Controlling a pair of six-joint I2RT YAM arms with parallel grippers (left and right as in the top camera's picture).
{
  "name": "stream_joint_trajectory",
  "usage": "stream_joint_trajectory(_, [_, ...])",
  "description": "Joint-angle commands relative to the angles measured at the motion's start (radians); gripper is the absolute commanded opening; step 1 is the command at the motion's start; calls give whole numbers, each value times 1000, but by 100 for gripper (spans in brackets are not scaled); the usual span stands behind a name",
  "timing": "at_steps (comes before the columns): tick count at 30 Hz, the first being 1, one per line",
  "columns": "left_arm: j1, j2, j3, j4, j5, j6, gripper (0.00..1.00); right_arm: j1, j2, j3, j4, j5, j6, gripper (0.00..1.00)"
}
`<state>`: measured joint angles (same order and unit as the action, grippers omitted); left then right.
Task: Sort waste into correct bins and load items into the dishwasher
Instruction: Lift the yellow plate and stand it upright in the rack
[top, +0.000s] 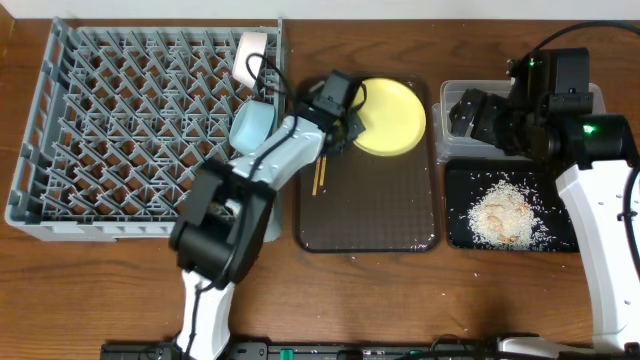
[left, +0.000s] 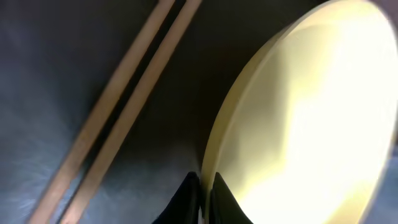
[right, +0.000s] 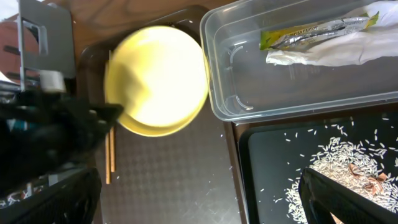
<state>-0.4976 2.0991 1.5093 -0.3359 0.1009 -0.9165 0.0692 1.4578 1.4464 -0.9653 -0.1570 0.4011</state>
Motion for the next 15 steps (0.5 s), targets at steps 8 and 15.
stream_joint_trajectory(8, [9, -230, -2, -8, -4, 249, 7, 3, 1, 3, 0, 3, -6, 99])
stream_joint_trajectory(15, [72, -376, -2, -96, -131, 452, 7, 3, 1, 3, 0, 3, -6, 99])
